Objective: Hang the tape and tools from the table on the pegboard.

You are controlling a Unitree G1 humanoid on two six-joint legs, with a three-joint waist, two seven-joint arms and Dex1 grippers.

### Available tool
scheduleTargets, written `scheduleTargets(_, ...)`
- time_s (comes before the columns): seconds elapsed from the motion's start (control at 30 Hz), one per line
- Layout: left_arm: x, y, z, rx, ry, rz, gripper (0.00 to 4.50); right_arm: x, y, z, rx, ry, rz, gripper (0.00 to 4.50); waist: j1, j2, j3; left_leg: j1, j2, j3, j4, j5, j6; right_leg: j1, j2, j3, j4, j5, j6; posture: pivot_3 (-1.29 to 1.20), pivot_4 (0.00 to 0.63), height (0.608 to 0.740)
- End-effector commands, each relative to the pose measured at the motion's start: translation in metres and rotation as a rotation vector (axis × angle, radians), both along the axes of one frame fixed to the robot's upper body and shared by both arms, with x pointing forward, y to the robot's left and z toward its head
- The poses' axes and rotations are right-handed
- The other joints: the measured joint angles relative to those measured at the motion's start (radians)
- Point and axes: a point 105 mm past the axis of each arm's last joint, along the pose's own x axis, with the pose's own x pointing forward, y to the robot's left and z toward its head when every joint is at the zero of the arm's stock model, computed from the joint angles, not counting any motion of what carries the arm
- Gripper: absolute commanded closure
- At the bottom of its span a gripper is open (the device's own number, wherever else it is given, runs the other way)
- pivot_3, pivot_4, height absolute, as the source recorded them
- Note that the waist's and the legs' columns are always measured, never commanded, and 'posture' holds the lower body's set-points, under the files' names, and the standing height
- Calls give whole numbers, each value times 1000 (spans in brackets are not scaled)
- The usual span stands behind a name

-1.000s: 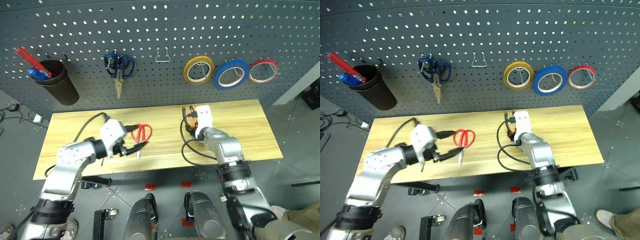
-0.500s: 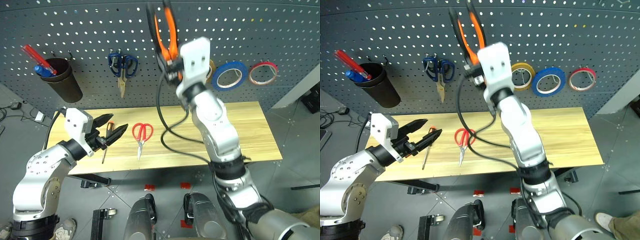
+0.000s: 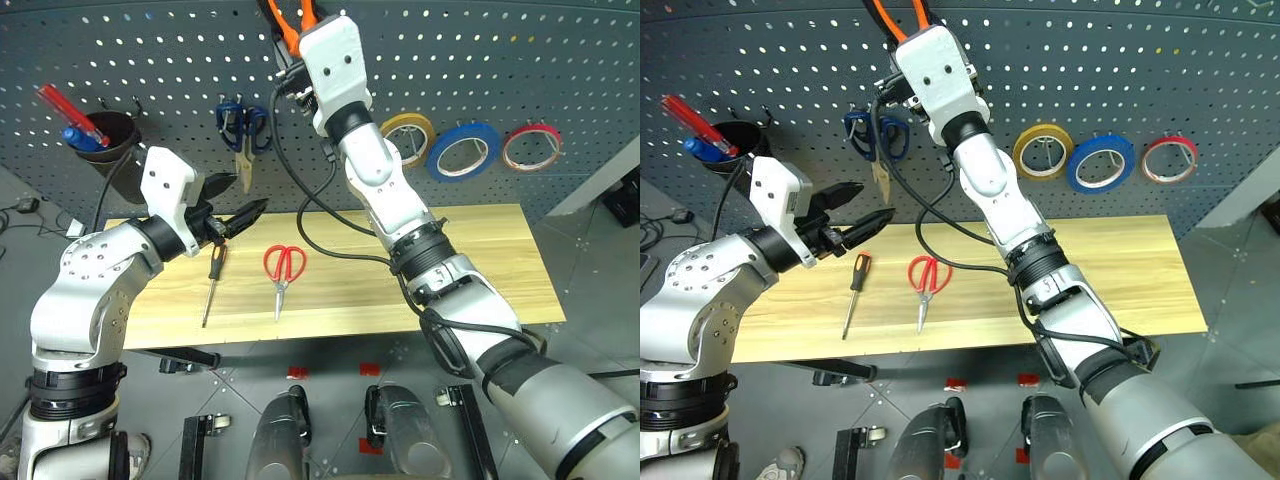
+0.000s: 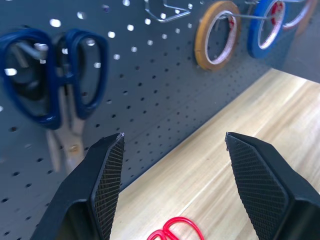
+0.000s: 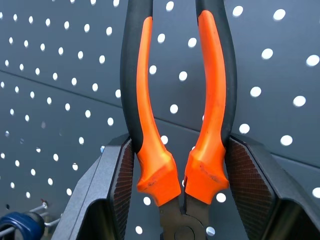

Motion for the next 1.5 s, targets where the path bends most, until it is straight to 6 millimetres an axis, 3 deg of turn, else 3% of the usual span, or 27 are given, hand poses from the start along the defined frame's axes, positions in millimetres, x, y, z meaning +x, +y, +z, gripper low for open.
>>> scheduleTargets(0.03,-2,-3,5,13,-27,-17,1118,-1,-9,17,43,-65,-14,2086,3,-2,5,0,0,0,0,0,0,0,0,0,0,0,0,-75,323,740)
scheduleTargets(0.27,-1,-3,-4,19,-2,-20,1118,21,-24,-16,6,28,-97,2086,16,-2,24,0,0,1,0,0,0,-1,0,2,1,0,0,-53,343,740)
scheduleTargets(0.5,-2,-1,-7,27,4,-15,1118,29,-35,-26,8,51,-150,2086,32,-1,25,0,1,4,0,0,0,-2,0,3,1,0,0,-47,345,740)
scheduleTargets(0.7,-1,-1,-12,8,17,-2,1118,40,-47,-62,30,191,-188,2086,40,-1,25,0,1,4,0,0,0,-2,0,4,1,0,0,-74,340,740)
scheduleTargets(0.9,4,0,-22,-6,32,28,1118,39,-55,-68,68,223,-185,2086,43,-1,25,1,1,4,1,0,0,-1,0,4,1,0,0,-101,332,740)
scheduleTargets(0.97,6,0,-25,-15,42,37,1118,38,-58,-70,80,237,-184,1359,44,-2,25,1,1,4,1,0,0,-1,0,3,1,0,0,-107,328,740)
scheduleTargets(1.1,9,-1,-36,-26,86,71,234,36,-61,-76,77,275,-174,162,45,-2,25,1,0,4,1,0,0,-1,-1,3,1,0,0,-121,321,740)
scheduleTargets(1.13,10,-2,-40,-33,99,78,46,34,-64,-78,78,288,-171,4,44,-2,25,1,0,4,0,0,0,-1,-1,4,1,0,0,-125,318,740)
scheduleTargets(1.3,14,-4,-62,-64,166,182,46,11,-72,-101,50,378,-100,4,42,-2,24,1,1,5,-1,0,0,-2,-1,4,0,0,0,-143,310,740)
scheduleTargets(1.5,11,-10,-105,-53,327,326,46,-56,-62,-148,-115,610,219,4,39,-2,24,1,1,4,0,-2,1,-1,0,4,0,0,0,-155,314,740)
